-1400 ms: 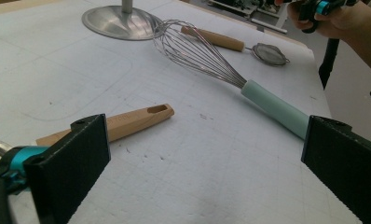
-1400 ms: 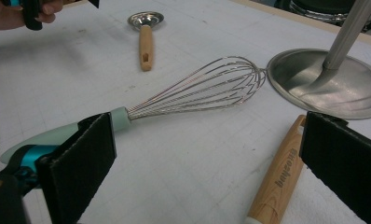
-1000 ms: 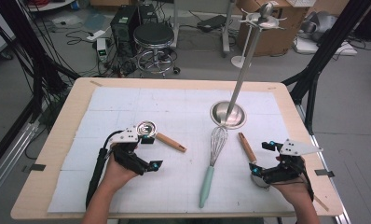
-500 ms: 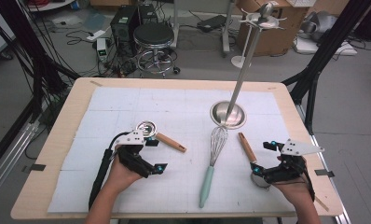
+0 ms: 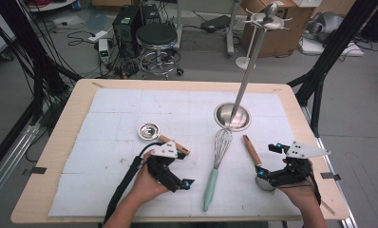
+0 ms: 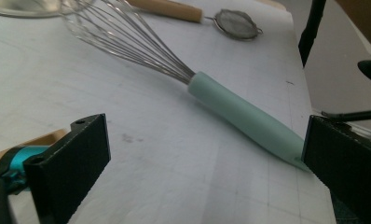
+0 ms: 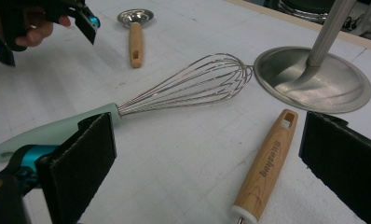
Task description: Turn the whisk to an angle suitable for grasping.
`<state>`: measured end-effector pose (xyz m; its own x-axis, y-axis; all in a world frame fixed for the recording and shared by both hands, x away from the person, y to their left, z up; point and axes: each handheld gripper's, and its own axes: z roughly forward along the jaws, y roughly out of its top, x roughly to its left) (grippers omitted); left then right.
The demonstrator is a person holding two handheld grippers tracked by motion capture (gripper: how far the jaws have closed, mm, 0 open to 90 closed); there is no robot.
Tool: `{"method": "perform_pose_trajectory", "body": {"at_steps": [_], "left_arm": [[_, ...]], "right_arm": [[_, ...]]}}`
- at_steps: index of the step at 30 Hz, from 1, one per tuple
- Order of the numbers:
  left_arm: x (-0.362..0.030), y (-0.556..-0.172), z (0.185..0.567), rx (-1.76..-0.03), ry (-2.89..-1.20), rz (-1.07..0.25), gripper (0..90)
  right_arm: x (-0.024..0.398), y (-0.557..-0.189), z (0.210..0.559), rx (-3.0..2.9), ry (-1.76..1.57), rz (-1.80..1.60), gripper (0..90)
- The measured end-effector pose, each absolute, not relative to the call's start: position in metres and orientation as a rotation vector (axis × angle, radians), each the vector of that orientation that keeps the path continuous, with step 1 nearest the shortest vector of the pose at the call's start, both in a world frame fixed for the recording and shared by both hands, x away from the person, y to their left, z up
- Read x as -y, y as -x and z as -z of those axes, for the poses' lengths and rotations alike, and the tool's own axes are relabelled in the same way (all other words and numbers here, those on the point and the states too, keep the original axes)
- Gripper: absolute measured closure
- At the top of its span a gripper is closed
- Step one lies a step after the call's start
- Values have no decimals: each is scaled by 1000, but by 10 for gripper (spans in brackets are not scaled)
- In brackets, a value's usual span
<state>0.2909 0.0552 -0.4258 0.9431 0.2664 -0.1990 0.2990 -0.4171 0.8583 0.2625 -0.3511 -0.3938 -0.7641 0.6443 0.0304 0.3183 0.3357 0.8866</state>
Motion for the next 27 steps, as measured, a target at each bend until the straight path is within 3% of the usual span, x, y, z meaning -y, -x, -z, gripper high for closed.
{"method": "perform_pose_trajectory", "body": {"at_steps": [6,18,20,22,27], "left_arm": [[-5,-278,438,-346,-2133,63,17],[35,-266,453,-428,-2245,-44,33],[31,-267,451,-417,-2242,-10,83],[27,-267,449,-404,-2241,19,201],[14,-270,448,-408,-2221,74,344]], "right_arm": [[351,-262,394,-2281,-852,-1385,26],[349,-263,397,-2298,-859,-1361,26],[348,-263,398,-2304,-857,-1356,26],[348,-263,398,-2306,-858,-1351,26],[348,-263,400,-2310,-861,-1346,26]]}}
